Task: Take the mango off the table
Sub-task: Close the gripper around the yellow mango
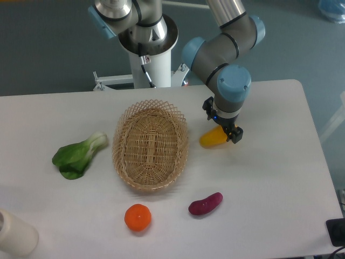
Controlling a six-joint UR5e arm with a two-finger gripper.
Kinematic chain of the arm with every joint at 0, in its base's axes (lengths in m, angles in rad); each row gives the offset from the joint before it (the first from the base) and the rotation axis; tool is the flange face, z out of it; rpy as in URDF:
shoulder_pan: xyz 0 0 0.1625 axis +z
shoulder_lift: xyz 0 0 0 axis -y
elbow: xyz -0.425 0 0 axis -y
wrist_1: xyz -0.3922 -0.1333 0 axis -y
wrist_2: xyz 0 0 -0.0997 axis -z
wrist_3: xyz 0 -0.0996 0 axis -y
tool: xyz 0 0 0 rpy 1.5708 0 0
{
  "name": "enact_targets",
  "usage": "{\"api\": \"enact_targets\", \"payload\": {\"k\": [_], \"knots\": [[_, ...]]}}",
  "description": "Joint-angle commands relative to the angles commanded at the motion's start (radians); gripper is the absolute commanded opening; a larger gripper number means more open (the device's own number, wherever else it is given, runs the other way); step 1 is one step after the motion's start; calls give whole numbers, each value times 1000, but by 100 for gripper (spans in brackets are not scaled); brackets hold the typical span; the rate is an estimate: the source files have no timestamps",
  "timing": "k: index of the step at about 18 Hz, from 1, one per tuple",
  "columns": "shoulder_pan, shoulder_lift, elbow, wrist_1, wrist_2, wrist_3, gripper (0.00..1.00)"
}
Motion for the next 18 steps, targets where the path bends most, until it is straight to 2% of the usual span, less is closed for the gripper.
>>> {"api": "enact_targets", "payload": {"k": [4, 8, 18], "knots": [[-6, -14, -15, 70, 2, -58, 100], [-8, -17, -44, 124, 3, -51, 100], [-20, -29, -63, 152, 11, -60, 100]]}}
